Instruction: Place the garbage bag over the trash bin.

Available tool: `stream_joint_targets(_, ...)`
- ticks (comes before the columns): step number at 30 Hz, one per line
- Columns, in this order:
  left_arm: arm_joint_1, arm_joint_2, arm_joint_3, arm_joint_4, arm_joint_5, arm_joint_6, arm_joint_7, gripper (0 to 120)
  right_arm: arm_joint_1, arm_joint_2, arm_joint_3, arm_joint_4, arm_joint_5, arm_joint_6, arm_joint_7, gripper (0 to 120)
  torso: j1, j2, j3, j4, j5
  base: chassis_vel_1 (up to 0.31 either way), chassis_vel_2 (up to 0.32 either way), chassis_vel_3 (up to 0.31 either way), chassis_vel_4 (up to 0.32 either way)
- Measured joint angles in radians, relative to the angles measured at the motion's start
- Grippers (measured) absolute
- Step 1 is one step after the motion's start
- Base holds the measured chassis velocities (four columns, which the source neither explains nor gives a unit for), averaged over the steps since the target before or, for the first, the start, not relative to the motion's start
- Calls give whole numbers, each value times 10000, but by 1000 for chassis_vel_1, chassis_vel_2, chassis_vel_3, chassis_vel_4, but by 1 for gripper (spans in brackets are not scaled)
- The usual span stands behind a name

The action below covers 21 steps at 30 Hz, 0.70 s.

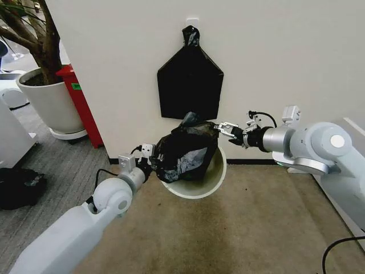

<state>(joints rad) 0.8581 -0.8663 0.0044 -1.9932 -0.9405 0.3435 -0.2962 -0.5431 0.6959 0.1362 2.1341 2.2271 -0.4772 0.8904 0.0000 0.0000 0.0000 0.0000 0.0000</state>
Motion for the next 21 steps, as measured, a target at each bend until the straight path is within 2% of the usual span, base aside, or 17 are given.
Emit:
stream_joint_targets(4,-38,-40,2,44,-4,0,-18,0,-47,45,14,103,68,80,0,64,0,0,0,0,0,0,0,0,0)
stream_joint_targets(7,-65,-82,7,83,-8,0,-85,0,-61,112,13,224,114,197,-18,48,0,0,0,0,0,0,0,0,0)
stream_joint_targets(10,-71,-102,9,84,-15,0,-136,0,-54,154,-14,267,125,252,-28,41,0,0,0,0,-1,0,0,0,0)
stream_joint_targets(13,-72,-113,13,84,-16,0,-163,0,18,251,-101,267,48,367,-34,26,0,0,0,0,-1,0,0,0,0)
stream_joint_targets(15,-72,-112,13,84,-15,-2,-165,0,36,271,-116,257,27,393,-33,23,0,0,0,1,-1,0,0,0,0)
stream_joint_targets(19,-72,-110,13,77,-11,-10,-170,0,61,326,-155,244,-115,468,-34,5,0,0,0,0,0,0,0,0,0)
stream_joint_targets(21,-71,-110,13,67,-9,-20,-178,0,61,328,-157,270,-134,490,-35,0,0,0,0,0,-1,0,0,0,0)
